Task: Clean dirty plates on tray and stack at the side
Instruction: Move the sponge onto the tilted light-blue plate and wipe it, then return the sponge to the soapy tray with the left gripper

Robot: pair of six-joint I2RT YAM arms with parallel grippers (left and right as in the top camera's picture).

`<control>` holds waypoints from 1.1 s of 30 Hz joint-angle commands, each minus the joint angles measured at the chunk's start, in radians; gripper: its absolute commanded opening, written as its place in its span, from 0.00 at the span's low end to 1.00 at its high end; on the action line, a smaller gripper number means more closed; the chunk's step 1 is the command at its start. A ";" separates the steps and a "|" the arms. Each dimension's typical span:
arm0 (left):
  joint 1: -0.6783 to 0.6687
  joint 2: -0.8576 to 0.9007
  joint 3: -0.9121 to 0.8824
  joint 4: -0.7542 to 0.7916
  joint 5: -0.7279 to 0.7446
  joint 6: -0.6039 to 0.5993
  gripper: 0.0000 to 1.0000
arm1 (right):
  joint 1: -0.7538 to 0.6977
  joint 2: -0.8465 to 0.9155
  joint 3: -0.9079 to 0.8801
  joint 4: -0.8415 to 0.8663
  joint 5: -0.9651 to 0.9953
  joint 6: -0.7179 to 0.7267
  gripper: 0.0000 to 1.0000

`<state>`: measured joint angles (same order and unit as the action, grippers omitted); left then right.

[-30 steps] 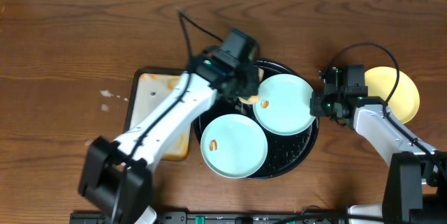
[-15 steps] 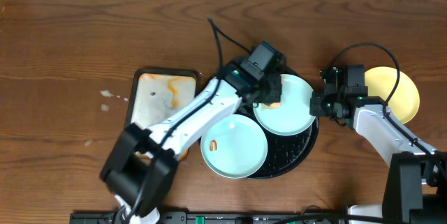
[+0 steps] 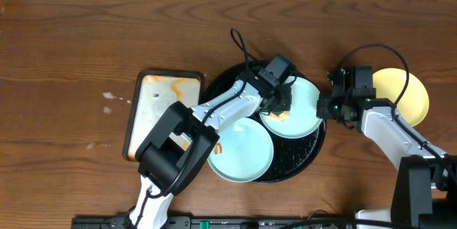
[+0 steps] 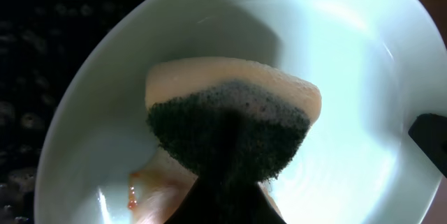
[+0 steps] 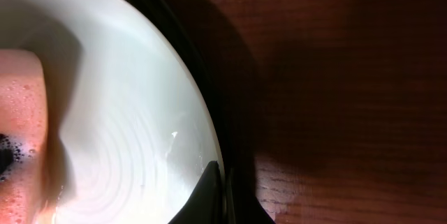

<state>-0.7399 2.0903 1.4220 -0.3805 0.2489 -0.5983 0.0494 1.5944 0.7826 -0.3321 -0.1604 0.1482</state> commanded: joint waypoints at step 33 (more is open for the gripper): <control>0.022 0.096 0.352 -0.475 -0.602 0.245 0.07 | -0.003 0.016 -0.011 -0.034 0.067 0.031 0.01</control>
<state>-0.7620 2.1777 1.7077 -0.8146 -0.2443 -0.3634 0.0639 1.6020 0.7822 -0.3622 -0.1757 0.1734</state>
